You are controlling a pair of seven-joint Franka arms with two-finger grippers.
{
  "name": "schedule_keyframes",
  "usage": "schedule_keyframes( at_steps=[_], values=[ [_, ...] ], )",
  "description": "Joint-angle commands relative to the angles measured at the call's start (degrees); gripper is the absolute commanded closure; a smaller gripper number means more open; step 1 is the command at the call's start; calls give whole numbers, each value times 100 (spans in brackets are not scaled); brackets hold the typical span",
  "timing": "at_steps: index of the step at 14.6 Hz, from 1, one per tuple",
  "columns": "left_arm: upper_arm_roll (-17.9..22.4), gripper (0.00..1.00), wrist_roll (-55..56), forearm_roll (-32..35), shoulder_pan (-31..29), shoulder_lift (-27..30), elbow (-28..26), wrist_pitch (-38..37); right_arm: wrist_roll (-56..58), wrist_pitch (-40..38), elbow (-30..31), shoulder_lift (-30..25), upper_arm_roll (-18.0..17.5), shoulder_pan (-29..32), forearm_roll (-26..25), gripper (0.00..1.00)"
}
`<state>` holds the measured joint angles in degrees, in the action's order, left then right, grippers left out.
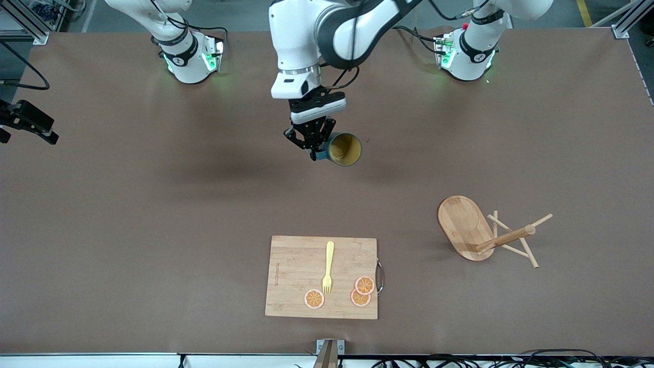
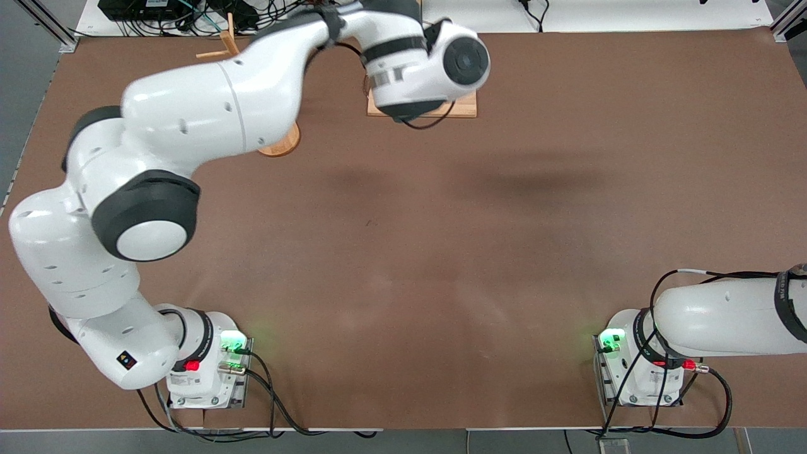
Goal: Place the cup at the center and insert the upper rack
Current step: 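Lift the mug with the left gripper toward the wooden mug tree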
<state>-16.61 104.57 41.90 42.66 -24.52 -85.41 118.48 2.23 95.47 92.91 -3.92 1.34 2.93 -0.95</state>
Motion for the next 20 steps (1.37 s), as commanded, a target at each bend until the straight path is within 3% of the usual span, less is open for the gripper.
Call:
schedule_keyframes(
  at_steps=[1, 12, 20],
  values=[
    [-27, 100, -498, -733, -397, 578, -159, 70, 41, 16, 43, -65, -2, -21, -54, 0],
    [-27, 100, -2212, -3836, -2120, 1854, -511, 79, 50, -2, 43, -65, -2, -100, -89, 0],
    [-18, 100, -4004, -6033, -3473, 2592, -1187, 8, 50, 7, 43, -65, -2, -126, -98, 0]
  ],
)
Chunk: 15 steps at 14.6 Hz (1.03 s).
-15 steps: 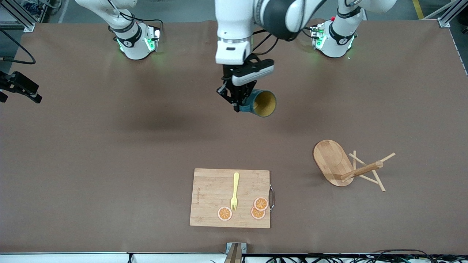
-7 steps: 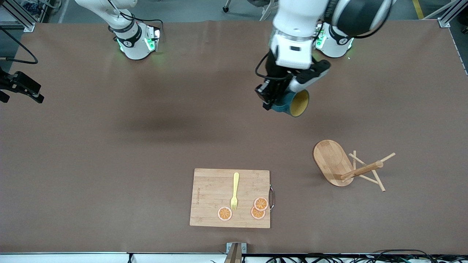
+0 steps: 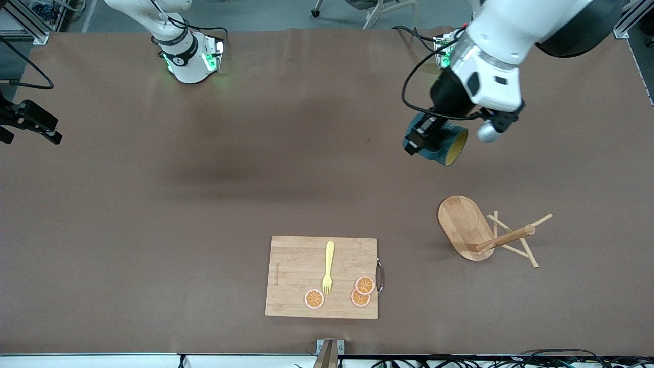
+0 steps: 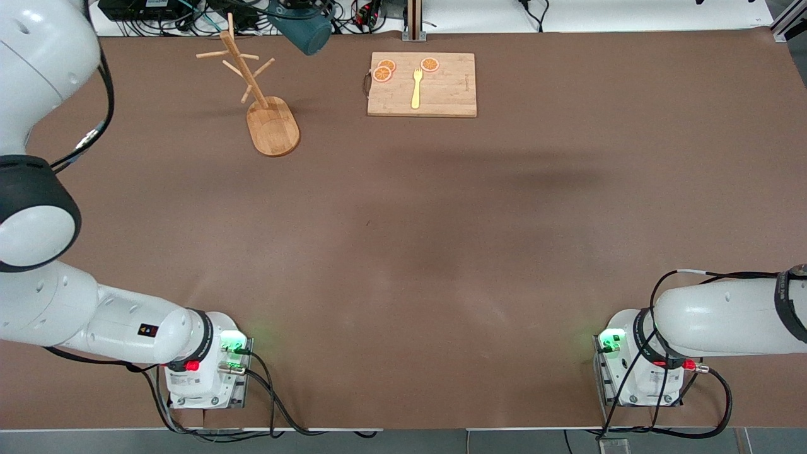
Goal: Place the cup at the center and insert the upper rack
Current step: 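Lift the mug with the left gripper toward the wooden mug tree, then move the held mug over a peg of the mug tree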
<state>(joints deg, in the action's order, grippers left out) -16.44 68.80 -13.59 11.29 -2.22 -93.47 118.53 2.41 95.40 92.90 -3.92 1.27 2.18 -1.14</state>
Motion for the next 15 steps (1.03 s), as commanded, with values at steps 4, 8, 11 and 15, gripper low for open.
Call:
schedule_keyframes(
  at_steps=[4, 8, 11, 15],
  values=[
    [-35, 100, -657, -1540, -917, 442, -672, -111, 31, -13, 52, -65, 5, -68, -80, 0],
    [-26, 100, -666, -2462, -1330, 381, -883, -154, 31, -4, 61, -56, 5, -60, -80, 0],
    [-17, 100, -675, -2859, -1568, 258, -884, -260, 22, 5, 61, -56, 5, -60, -80, 0],
    [-8, 100, -684, -3456, -1858, 21, -1094, -260, 22, 14, 61, -56, 5, -60, -80, 0]
  ],
)
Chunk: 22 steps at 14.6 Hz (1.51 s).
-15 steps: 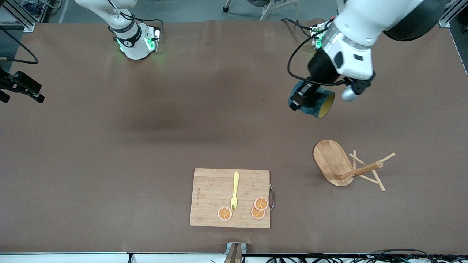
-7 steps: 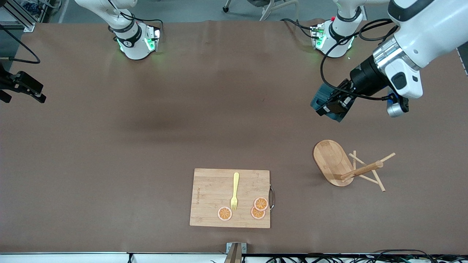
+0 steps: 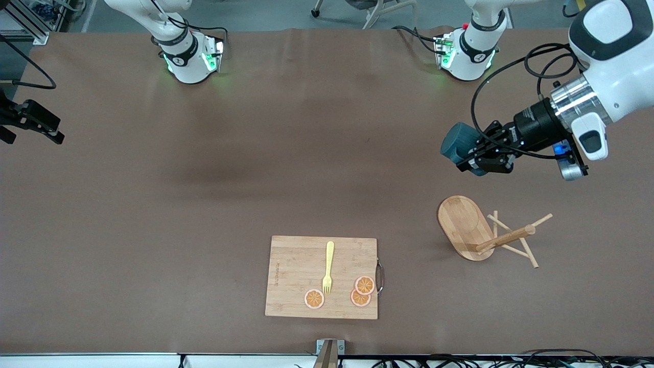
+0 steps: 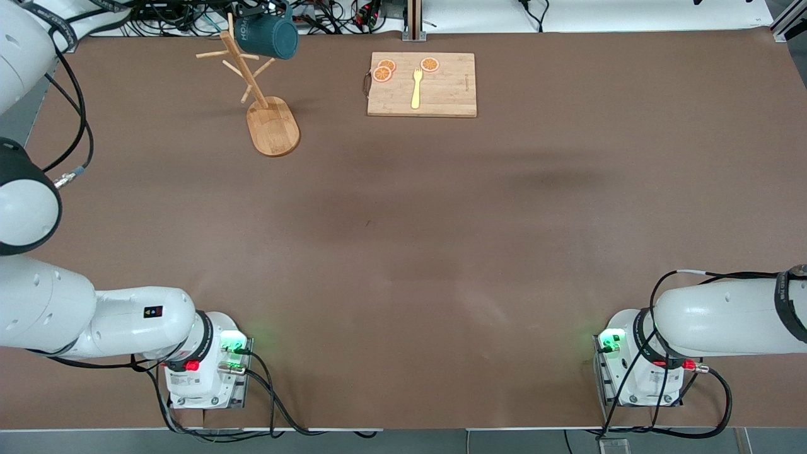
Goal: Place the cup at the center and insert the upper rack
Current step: 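Move the held mug over a peg of the mug tree, then lower the mug handle onto the tree peg with the left gripper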
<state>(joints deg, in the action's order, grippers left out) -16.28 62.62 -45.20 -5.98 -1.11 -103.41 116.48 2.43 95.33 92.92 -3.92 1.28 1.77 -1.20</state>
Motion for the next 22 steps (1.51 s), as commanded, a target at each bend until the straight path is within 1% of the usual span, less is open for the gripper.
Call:
schedule_keyframes(
  at_steps=[1, 4, 7, 8, 9, 12, 14, 22],
  values=[
    [-24, 100, -57, -296, -140, -178, -101, -55, 20, 21, 60, -57, 4, -19, -74, 0],
    [-15, 100, -57, -314, -246, -503, -48, 15, 29, 3, 60, -57, 4, -27, -74, 0],
    [-6, 100, -74, -279, -351, -714, -22, 33, 20, -5, 60, -48, 4, -27, -74, 0],
    [-6, 100, -74, -270, -351, -846, 91, 94, 29, -5, 60, -48, 4, -27, -74, 0],
    [-6, 100, -66, -270, -343, -1064, 223, 216, 20, -14, 69, -48, 4, -27, -74, 0],
    [-6, 99, -66, -270, -299, -1409, 400, 664, 20, -14, 69, -39, 4, -27, -74, 0],
    [-6, 99, -66, -270, -281, -1514, 400, 910, 20, -5, 69, -39, 4, -27, -74, 0],
    [-6, 99, -74, -226, -299, -1726, 470, 1202, 20, -5, 69, -39, 4, -19, -74, 0]
  ],
)
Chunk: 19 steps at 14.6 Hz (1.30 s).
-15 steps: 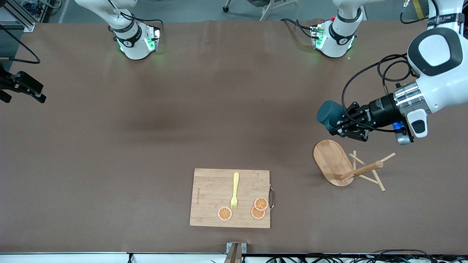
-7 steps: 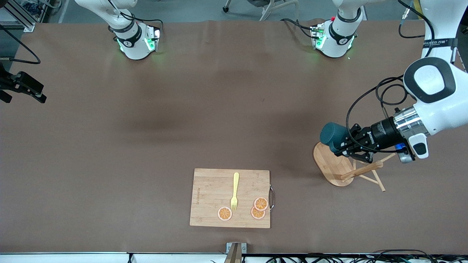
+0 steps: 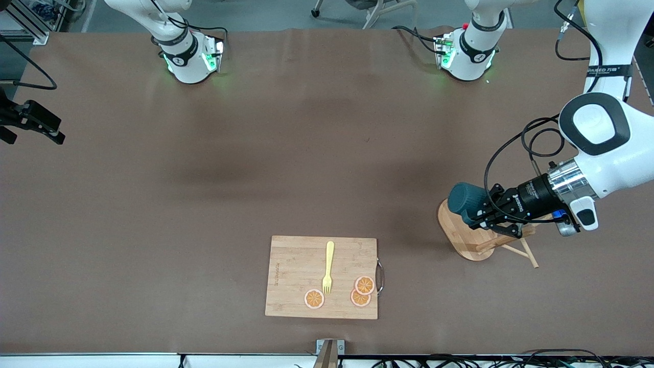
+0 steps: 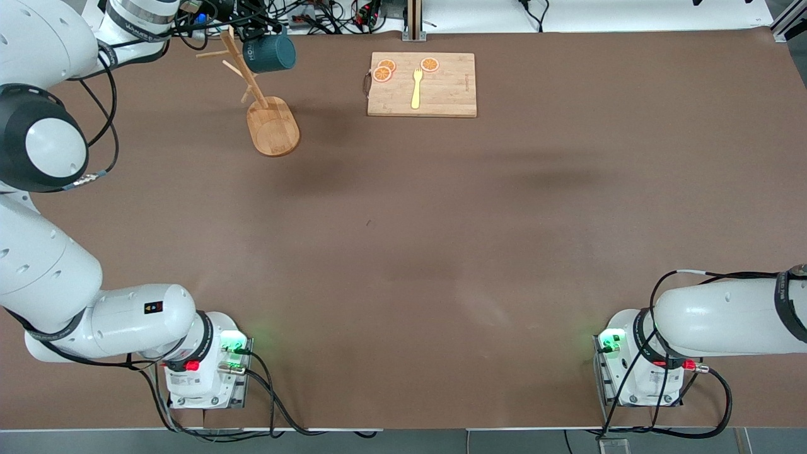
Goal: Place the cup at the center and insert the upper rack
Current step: 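Lower the mug handle onto the tree peg with the left gripper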
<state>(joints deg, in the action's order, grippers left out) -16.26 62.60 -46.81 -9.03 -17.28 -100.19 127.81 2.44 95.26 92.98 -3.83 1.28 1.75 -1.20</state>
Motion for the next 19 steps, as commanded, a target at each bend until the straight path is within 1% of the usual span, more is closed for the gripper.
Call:
schedule_keyframes(
  at_steps=[1, 11, 15, 19],
  values=[
    [-8, 99, -81, -57, -11, -144, 157, 68, 20, 2, 62, -47, 3, -17, -73, 0],
    [62, 98, -476, -39, -143, -337, 210, 68, 11, -7, 62, -39, 3, -17, -73, 0],
    [88, 98, -547, 145, -257, -416, 245, 68, 11, -7, 62, -39, 3, -17, -73, 0],
    [88, 98, -661, 163, -319, -495, 254, 68, 11, 1, 62, -39, 3, -26, -73, 0]
  ],
)
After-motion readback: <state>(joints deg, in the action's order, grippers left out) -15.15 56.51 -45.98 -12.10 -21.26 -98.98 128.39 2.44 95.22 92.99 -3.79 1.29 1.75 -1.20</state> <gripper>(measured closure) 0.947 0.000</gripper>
